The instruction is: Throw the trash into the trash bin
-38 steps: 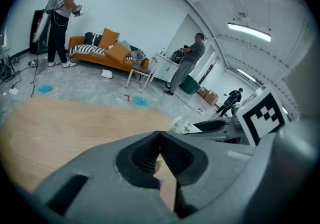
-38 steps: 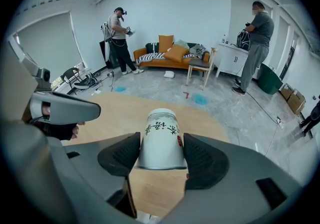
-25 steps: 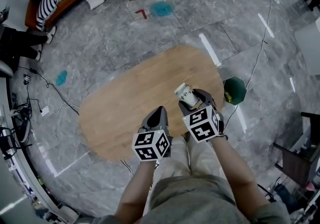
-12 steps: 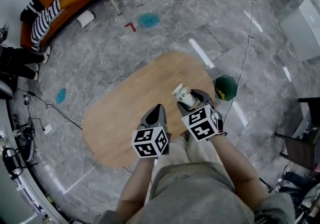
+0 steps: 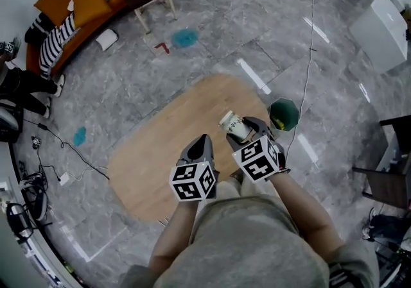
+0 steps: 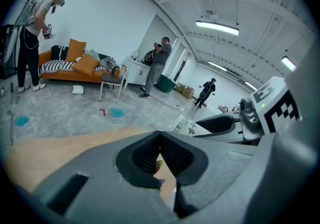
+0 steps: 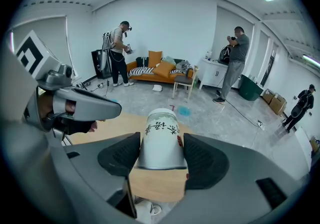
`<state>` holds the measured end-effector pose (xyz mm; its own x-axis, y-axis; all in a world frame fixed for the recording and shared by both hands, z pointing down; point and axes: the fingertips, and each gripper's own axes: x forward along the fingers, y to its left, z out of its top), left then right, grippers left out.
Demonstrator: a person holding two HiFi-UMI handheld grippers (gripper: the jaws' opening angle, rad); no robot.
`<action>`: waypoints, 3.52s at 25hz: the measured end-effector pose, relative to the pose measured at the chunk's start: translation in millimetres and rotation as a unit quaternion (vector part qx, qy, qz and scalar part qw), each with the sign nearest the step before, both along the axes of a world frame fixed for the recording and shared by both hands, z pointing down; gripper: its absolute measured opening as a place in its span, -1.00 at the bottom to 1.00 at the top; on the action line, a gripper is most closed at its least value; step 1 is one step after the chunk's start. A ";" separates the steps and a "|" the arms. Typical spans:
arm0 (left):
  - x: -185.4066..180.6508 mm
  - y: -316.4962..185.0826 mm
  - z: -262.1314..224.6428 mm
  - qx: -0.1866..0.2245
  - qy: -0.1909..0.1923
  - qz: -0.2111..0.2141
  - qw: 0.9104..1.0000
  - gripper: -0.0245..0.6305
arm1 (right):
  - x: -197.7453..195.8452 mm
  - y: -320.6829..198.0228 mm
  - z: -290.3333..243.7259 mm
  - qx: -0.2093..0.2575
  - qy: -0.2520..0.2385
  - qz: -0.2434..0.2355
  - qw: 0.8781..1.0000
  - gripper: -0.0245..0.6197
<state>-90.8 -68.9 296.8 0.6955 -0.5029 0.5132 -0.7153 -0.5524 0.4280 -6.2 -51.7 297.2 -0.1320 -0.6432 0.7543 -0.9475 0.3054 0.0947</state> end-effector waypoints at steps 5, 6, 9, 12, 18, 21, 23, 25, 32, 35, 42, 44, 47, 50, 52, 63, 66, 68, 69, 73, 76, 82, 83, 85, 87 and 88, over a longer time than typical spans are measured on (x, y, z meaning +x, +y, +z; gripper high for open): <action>1.1 -1.0 -9.7 0.011 0.003 0.008 1.000 -0.93 | 1.7 3.7 -9.6 0.008 0.005 0.002 1.000 -0.13; 1.0 -0.9 -11.1 0.012 0.004 0.008 1.000 -0.93 | 1.6 5.1 -10.5 0.009 0.005 0.003 1.000 -0.13; 0.9 -0.9 -15.0 0.015 0.007 0.010 1.000 -0.93 | 0.8 8.3 -11.3 0.009 0.006 0.005 1.000 -0.13; -1.2 0.6 -16.8 0.017 0.009 0.013 1.000 -0.93 | -2.0 11.1 -10.0 0.008 0.005 0.006 1.000 -0.13; -4.4 -1.4 -17.0 0.014 0.001 0.019 1.000 -0.93 | -3.9 7.7 -13.4 0.011 0.002 0.009 1.000 -0.13; -2.7 -1.0 -18.2 0.014 -0.004 0.022 1.000 -0.93 | -0.6 6.5 -17.4 0.014 -0.001 0.012 1.000 -0.13; -0.2 -0.9 -17.5 0.015 -0.007 0.020 1.000 -0.93 | 2.9 7.3 -18.4 0.015 -0.004 0.011 1.000 -0.13; 4.4 -1.3 -16.7 0.014 -0.009 0.015 1.000 -0.93 | 8.9 8.2 -18.7 0.016 -0.006 0.010 1.000 -0.13; 39.8 3.7 -13.1 0.014 -0.019 0.015 1.000 -0.93 | 46.1 10.4 -17.5 0.017 -0.016 0.007 1.000 -0.13; 56.7 4.4 -11.8 0.009 -0.023 0.009 1.000 -0.93 | 64.4 9.8 -18.0 0.017 -0.018 0.004 1.000 -0.13; 111.7 14.3 -13.4 0.006 -0.026 0.006 1.000 -0.93 | 119.6 19.4 -20.6 0.014 -0.020 0.000 1.000 -0.13; 127.0 16.6 -12.2 0.005 -0.027 0.008 1.000 -0.93 | 136.2 22.1 -20.8 0.014 -0.019 0.003 1.000 -0.13; 148.4 18.2 -9.8 0.003 -0.028 0.011 1.000 -0.93 | 160.2 25.8 -19.0 0.012 -0.019 0.011 1.000 -0.13; 171.2 21.7 -8.1 0.000 -0.027 0.017 0.999 -0.93 | 184.1 32.0 -15.6 0.009 -0.018 0.021 1.000 -0.13; 186.7 24.0 -6.5 -0.001 -0.027 0.023 0.999 -0.93 | 199.1 36.0 -13.2 0.007 -0.018 0.026 0.999 -0.13; 255.8 34.3 5.6 -0.006 -0.031 0.047 0.998 -0.93 | 264.0 52.1 1.3 -0.002 -0.023 0.049 0.999 -0.13; 271.7 36.1 12.4 -0.011 -0.033 0.047 0.998 -0.93 | 281.0 54.9 8.9 -0.007 -0.023 0.052 0.998 -0.13; 281.0 36.9 17.1 -0.015 -0.034 0.047 0.998 -0.93 | 291.3 55.5 14.6 -0.012 -0.025 0.053 0.998 -0.13; 285.4 37.4 19.6 -0.017 -0.035 0.047 0.998 -0.93 | 296.3 55.9 17.5 -0.014 -0.026 0.054 0.998 -0.13; 301.6 39.0 31.4 -0.024 -0.042 0.046 0.998 -0.93 | 315.4 57.9 31.6 -0.026 -0.029 0.054 0.998 -0.13; 314.0 39.1 42.5 -0.029 -0.049 0.046 0.997 -0.93 | 329.1 59.6 46.9 -0.035 -0.034 0.056 0.997 -0.13; 340.2 42.0 70.3 -0.041 -0.061 0.052 0.996 -0.93 | 356.8 64.1 82.5 -0.054 -0.042 0.063 0.996 -0.13; 343.7 42.9 76.5 -0.043 -0.063 0.052 0.996 -0.93 | 360.6 64.8 89.5 -0.057 -0.042 0.063 0.995 -0.13; 351.1 45.9 88.8 -0.048 -0.066 0.055 0.995 -0.93 | 368.2 66.8 103.9 -0.063 -0.044 0.065 0.995 -0.13; 358.8 48.8 100.5 -0.052 -0.067 0.057 0.995 -0.93 | 374.8 69.0 118.2 -0.069 -0.046 0.066 0.994 -0.13; 362.6 49.2 106.4 -0.053 -0.067 0.059 0.995 -0.93 | 377.7 69.6 125.4 -0.072 -0.046 0.067 0.994 -0.13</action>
